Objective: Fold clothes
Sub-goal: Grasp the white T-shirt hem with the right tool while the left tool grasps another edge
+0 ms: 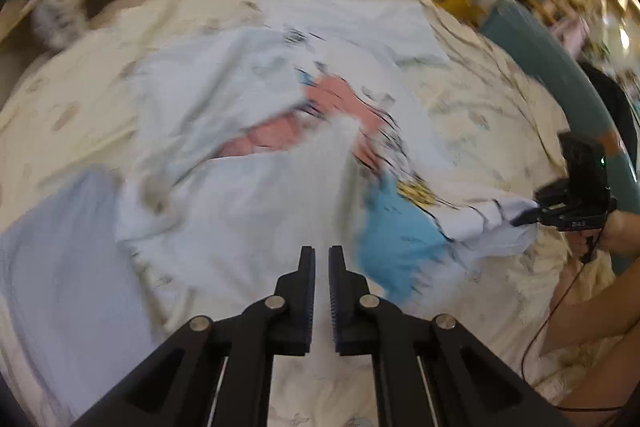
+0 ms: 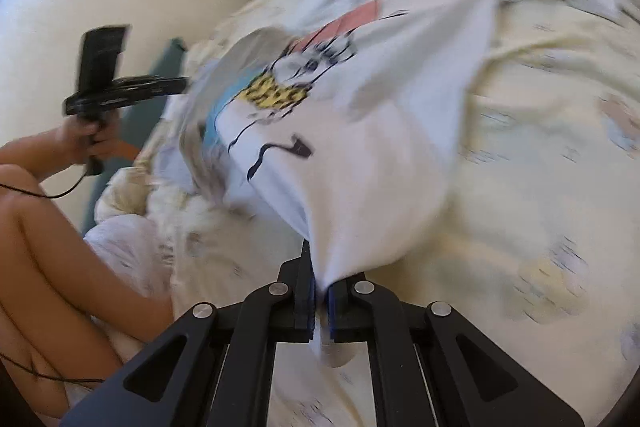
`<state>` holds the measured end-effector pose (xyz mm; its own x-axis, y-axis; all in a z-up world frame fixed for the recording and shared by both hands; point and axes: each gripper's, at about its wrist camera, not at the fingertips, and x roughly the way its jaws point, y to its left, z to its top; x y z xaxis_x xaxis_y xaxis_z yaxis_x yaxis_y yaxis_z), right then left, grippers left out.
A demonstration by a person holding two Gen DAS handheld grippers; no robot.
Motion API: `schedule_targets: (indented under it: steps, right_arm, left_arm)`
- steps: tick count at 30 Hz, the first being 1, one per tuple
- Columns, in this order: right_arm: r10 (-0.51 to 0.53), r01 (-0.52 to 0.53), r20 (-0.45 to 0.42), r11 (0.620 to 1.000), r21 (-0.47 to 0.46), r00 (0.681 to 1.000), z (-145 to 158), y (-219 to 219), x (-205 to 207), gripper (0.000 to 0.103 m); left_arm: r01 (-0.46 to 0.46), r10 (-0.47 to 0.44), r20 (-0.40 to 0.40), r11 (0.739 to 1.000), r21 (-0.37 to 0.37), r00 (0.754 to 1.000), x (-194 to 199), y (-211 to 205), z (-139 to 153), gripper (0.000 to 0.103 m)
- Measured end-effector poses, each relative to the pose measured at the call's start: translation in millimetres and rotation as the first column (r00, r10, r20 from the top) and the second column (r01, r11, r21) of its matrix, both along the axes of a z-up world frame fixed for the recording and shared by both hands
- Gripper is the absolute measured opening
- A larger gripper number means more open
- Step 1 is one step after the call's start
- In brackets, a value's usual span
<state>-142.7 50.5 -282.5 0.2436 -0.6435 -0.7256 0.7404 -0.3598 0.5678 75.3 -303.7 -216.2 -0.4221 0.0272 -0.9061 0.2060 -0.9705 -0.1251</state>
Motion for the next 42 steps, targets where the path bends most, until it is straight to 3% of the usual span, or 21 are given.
schedule_targets:
  steps: [1, 4, 8, 10, 12, 15, 20, 25, 28, 30, 33, 34, 35, 36, 40, 42]
  right_arm:
    - [-0.023, 0.023, 0.004, 0.999, 0.024, 1.000, -0.8, 9.4, -5.9, 0.004]
    - [-0.073, 0.071, 0.049, 0.996, 0.047, 0.996, -3.3, 36.3, -17.3, 0.004]
    - [-0.075, 0.072, 0.045, 0.994, 0.079, 0.996, -9.6, 36.0, -6.3, 0.004]
    - [-0.081, 0.077, 0.045, 0.993, 0.085, 0.996, -14.3, 26.1, 0.4, 0.004]
    - [-0.094, 0.091, 0.039, 0.993, 0.079, 0.995, -16.1, 23.1, 0.0, 0.004]
    - [-0.126, 0.124, 0.021, 0.988, 0.088, 0.992, -17.0, 27.2, -4.9, 0.004]
    - [-0.147, 0.152, -0.049, 0.977, 0.146, 0.988, -18.8, 32.9, -9.1, 0.004]
    - [-0.119, 0.133, -0.091, 0.975, 0.178, 0.989, -19.2, 27.9, -8.1, 0.004]
    - [-0.085, 0.110, -0.131, 0.975, 0.194, 0.988, -18.0, 25.9, -4.1, 0.004]
    - [-0.078, 0.108, -0.151, 0.974, 0.198, 0.985, -16.3, 24.3, -2.7, 0.004]
    - [-0.071, 0.105, -0.177, 0.977, 0.187, 0.982, -11.5, 20.8, 0.1, 0.004]
    - [-0.057, 0.094, -0.192, 0.977, 0.190, 0.980, -10.3, 18.4, 2.3, 0.004]
    - [-0.044, 0.083, -0.205, 0.978, 0.189, 0.978, -9.1, 16.4, 4.3, 0.004]
    - [-0.031, 0.072, -0.216, 0.980, 0.188, 0.976, -7.9, 14.6, 6.2, 0.004]
    - [-0.018, 0.064, -0.229, 0.979, 0.193, 0.973, -8.1, 14.5, 7.6, 0.004]
    - [-0.019, 0.065, -0.229, 0.979, 0.196, 0.973, -9.0, 14.9, 8.0, 0.004]
  left_arm:
    - [-0.049, 0.049, 0.015, 0.999, -0.016, 0.999, 10.7, -10.6, -3.6, 0.001]
    - [-0.204, 0.200, 0.075, 0.978, 0.043, 0.977, 48.1, -45.8, -19.7, 0.000]
    - [-0.249, 0.226, 0.154, 0.956, 0.155, 0.962, 46.3, -46.3, -49.8, 0.000]
    - [-0.179, 0.151, 0.159, 0.967, 0.183, 0.976, 19.7, -28.2, -58.1, 0.011]
    - [-0.087, 0.063, 0.162, 0.985, 0.149, 0.985, -12.0, -4.8, -63.2, 0.043]
    - [0.045, -0.060, 0.191, 0.995, 0.085, 0.980, -57.7, 33.0, -73.6, 0.046]
    - [0.211, -0.186, 0.308, 0.976, -0.050, 0.933, -114.2, 83.9, -102.3, 0.047]
    - [0.233, -0.193, 0.329, 0.969, -0.085, 0.924, -141.7, 104.0, -114.8, 0.049]
    - [0.257, -0.186, 0.375, 0.955, -0.147, 0.908, -146.9, 109.8, -129.0, 0.053]
    - [0.267, -0.183, 0.397, 0.949, -0.165, 0.899, -147.5, 110.8, -139.3, 0.053]
    - [0.283, -0.196, 0.376, 0.939, -0.193, 0.906, -142.3, 109.6, -141.7, 0.053]
    - [0.289, -0.200, 0.368, 0.936, -0.203, 0.908, -140.5, 109.2, -142.2, 0.048]
    - [0.294, -0.205, 0.360, 0.932, -0.213, 0.910, -138.7, 108.8, -142.6, 0.019]
    - [0.294, -0.209, 0.343, 0.931, -0.218, 0.916, -136.9, 105.4, -137.8, 0.005]
    - [0.274, -0.211, 0.264, 0.933, -0.231, 0.941, -130.0, 85.4, -110.6, 0.004]
    - [0.221, -0.169, 0.228, 0.949, -0.224, 0.959, -125.4, 64.0, -91.2, 0.004]
